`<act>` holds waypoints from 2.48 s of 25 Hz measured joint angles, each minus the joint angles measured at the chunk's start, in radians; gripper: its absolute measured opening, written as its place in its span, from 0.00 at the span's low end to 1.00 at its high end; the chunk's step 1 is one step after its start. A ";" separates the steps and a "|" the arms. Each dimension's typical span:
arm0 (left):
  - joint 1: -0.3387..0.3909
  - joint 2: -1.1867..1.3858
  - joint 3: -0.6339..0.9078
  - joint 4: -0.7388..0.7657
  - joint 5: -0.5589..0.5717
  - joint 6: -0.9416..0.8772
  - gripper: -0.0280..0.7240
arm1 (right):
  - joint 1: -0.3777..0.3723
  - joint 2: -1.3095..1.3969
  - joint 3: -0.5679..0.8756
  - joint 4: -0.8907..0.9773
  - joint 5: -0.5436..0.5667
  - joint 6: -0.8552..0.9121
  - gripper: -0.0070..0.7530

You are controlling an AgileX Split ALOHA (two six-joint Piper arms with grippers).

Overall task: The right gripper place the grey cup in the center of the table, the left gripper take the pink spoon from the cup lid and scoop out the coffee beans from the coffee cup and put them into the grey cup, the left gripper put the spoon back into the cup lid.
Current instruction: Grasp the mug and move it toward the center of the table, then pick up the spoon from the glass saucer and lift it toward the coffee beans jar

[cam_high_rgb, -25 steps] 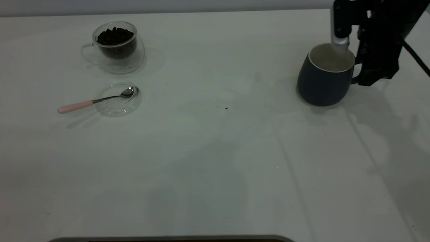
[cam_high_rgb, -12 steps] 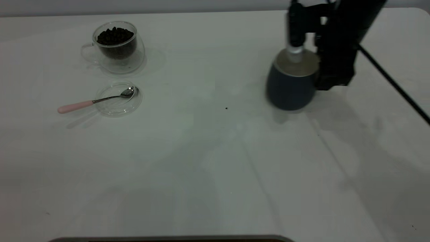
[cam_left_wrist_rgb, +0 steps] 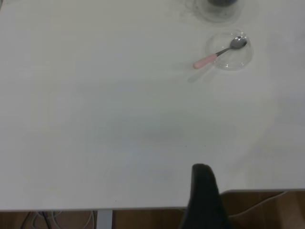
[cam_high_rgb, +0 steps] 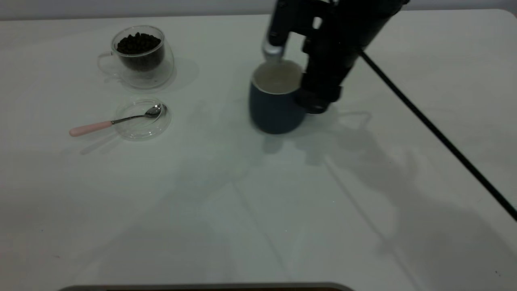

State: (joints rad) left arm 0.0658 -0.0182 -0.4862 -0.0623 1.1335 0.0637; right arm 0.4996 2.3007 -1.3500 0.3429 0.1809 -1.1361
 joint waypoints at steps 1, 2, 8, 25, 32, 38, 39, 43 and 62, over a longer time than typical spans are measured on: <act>0.000 0.000 0.000 0.000 0.000 0.000 0.82 | 0.008 0.000 0.000 0.026 -0.016 0.001 0.79; 0.000 0.000 0.000 0.000 0.000 0.000 0.82 | 0.015 0.000 0.000 0.045 -0.031 0.001 0.79; 0.000 0.000 0.000 0.000 0.000 0.000 0.82 | 0.028 -0.022 0.001 0.116 -0.039 0.001 0.78; 0.000 0.000 0.000 0.000 0.000 0.000 0.82 | -0.079 -0.708 0.001 -0.056 0.849 0.451 0.78; 0.000 0.000 0.000 0.000 0.000 0.000 0.82 | -0.080 -0.922 0.021 -0.154 1.042 0.650 0.78; 0.000 0.000 0.000 0.000 0.000 0.000 0.82 | -0.080 -1.185 0.142 -0.158 1.055 0.673 0.78; 0.000 0.000 0.000 0.000 0.000 0.000 0.82 | -0.080 -1.230 0.169 -0.158 1.055 0.674 0.78; 0.000 0.000 0.000 0.000 0.000 0.000 0.82 | -0.080 -1.438 0.298 -0.158 1.055 0.726 0.78; 0.000 0.000 0.000 0.000 0.000 0.000 0.82 | -0.446 -2.139 0.645 -0.166 1.055 0.891 0.78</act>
State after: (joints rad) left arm 0.0658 -0.0182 -0.4862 -0.0623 1.1335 0.0637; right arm 0.0535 0.1620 -0.7050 0.1773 1.2359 -0.2455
